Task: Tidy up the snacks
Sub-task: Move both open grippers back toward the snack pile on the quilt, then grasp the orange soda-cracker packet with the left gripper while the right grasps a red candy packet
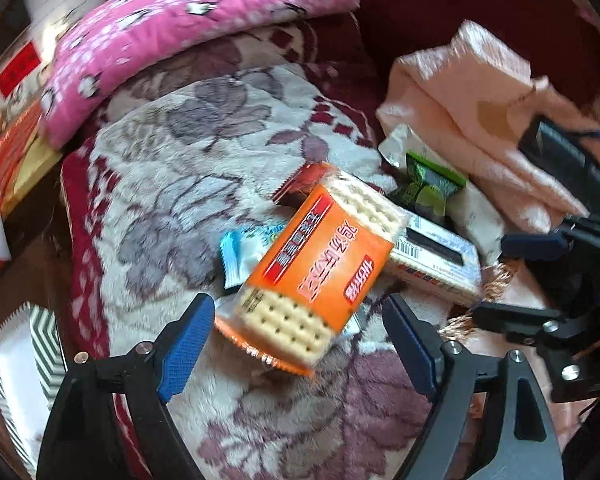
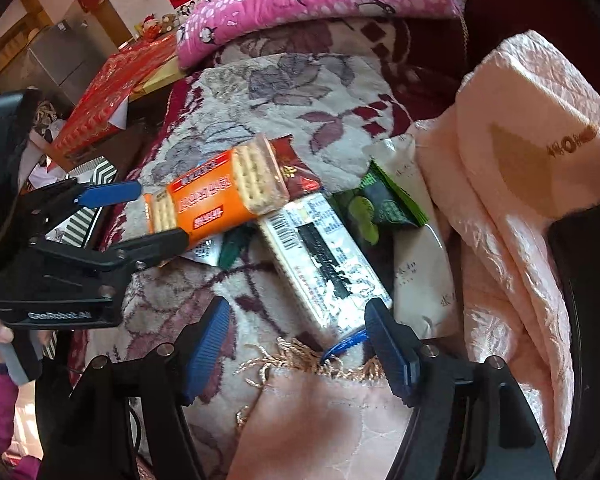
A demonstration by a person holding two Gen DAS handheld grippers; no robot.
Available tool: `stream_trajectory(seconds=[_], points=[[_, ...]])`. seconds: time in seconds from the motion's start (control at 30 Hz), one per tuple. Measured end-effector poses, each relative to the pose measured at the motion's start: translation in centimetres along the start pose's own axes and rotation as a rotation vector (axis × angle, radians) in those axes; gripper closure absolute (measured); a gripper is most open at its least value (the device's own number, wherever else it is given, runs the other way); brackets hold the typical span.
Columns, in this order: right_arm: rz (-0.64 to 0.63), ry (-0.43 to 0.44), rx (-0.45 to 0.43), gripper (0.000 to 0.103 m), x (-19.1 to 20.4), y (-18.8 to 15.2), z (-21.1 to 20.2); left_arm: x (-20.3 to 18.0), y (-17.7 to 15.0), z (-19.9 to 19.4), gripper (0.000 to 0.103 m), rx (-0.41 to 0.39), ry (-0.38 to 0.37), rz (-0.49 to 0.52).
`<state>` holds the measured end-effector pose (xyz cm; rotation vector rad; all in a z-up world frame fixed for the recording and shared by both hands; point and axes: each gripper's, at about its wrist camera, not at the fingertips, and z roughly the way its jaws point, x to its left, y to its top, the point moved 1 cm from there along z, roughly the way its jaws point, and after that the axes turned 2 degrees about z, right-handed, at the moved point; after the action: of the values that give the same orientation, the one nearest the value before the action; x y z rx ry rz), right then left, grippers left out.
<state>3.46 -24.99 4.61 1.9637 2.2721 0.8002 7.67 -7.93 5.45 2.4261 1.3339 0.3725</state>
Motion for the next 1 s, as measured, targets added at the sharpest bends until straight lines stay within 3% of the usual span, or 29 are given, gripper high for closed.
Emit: stream_trajectory(seconds=[0.37, 0.4, 0.43, 0.47, 0.7, 1.0], points=[[0.041, 0.011, 0.010, 0.028, -1.3, 0.0, 0.4, -2.1, 1.7, 2.1, 0.020, 0.012, 0.051, 0.131], [0.042, 0.011, 0.010, 0.028, -1.3, 0.0, 0.4, -2.1, 1.6, 2.0, 0.039, 0.008, 0.035, 0.125], [0.042, 0.007, 0.009, 0.028, -1.3, 0.0, 0.4, -2.1, 1.6, 2.0, 0.050, 0.010, 0.024, 0.119], [0.045, 0.006, 0.010, 0.028, -1.3, 0.0, 0.4, -2.0, 1.5, 1.8, 0.050, 0.010, 0.032, 0.112], [0.028, 0.026, 0.022, 0.028, -0.6, -0.2, 0.8, 1.2, -0.9, 0.1, 0.050, -0.003, 0.035, -0.055], [-0.025, 0.108, 0.007, 0.028, 2.8, 1.0, 1.7, 6.2, -6.6, -1.9, 0.050, 0.008, 0.058, -0.308]])
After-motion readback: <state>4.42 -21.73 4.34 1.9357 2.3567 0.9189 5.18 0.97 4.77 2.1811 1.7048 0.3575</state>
